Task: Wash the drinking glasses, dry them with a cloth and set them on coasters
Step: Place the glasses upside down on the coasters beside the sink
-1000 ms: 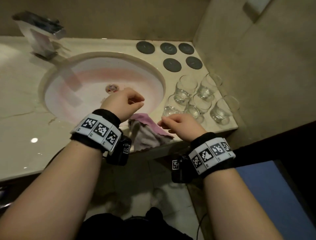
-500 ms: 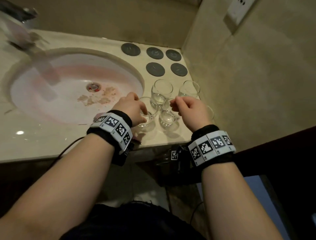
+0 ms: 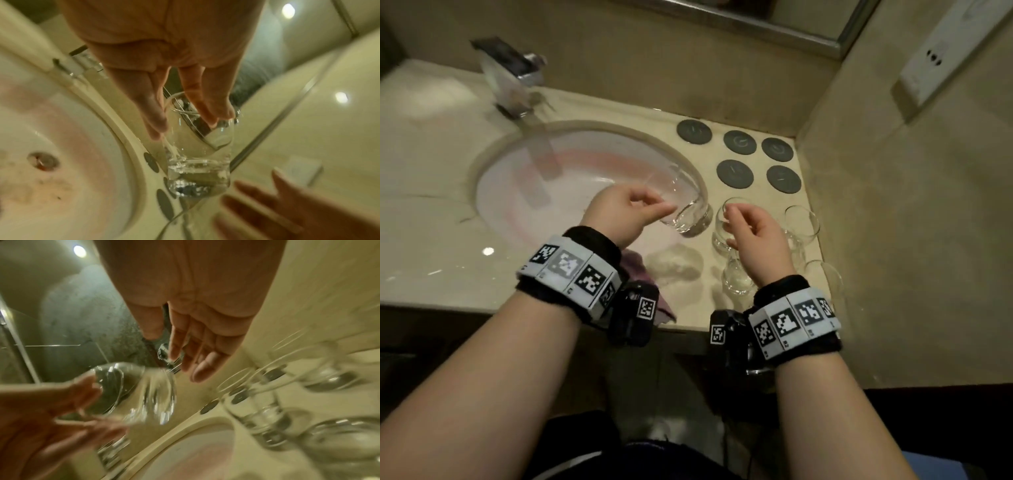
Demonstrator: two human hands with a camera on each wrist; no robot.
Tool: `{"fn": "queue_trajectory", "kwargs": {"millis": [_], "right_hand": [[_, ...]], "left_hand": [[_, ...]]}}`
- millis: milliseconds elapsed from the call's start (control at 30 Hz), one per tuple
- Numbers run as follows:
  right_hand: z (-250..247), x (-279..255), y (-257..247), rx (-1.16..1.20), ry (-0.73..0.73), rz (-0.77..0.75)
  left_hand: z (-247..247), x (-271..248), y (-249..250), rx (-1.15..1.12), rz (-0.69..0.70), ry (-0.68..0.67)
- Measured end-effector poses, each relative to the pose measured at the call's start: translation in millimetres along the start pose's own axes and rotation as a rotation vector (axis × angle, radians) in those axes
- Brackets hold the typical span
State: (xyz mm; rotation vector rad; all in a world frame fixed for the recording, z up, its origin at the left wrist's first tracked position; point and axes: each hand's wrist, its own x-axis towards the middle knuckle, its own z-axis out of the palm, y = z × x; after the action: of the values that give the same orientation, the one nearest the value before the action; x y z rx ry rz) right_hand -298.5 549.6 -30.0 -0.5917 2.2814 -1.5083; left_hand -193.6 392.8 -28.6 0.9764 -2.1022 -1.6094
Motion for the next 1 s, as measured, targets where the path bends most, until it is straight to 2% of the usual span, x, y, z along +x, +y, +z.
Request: {"fn": "queue_trajectory", "kwargs": {"millis": [67, 133, 200, 400, 467, 567, 767, 900, 1000], "right_hand": [[15, 8, -14, 0.070, -0.117, 0.042], [29, 16, -33, 0.248, -0.243, 0.109], [39, 28, -52, 0.369, -0.315, 0.118], [67, 75, -101, 0.035, -0.307, -0.026], [77, 94, -113, -0.060, -0.306, -0.026], [84, 123, -136, -0.165, -0.312, -0.040], [72, 187, -159, -0.670, -0.235, -0.165], [64, 236, -145, -0.841, -0.183, -0.111], [61, 272, -129, -0.866, -0.176, -0.050]], "left_hand": [[-12, 8, 7, -0.352, -0.089, -0.018], [-22, 17, 12, -0.669, -0.188, -0.069], [-33, 23, 17, -0.865, -0.264, -0.096], [-60, 51, 14, -1.089, -0.342, -0.190], [-69, 65, 11, -1.049, -0.347, -0.230], [-84, 93, 5, -0.796, -0.321, -0.235], [-100, 135, 0, -0.100, -0.044, 0.049], [-87, 157, 4, 0.038, 0.002, 0.117], [-70, 175, 10, 0.115, 0.015, 0.089]]}}
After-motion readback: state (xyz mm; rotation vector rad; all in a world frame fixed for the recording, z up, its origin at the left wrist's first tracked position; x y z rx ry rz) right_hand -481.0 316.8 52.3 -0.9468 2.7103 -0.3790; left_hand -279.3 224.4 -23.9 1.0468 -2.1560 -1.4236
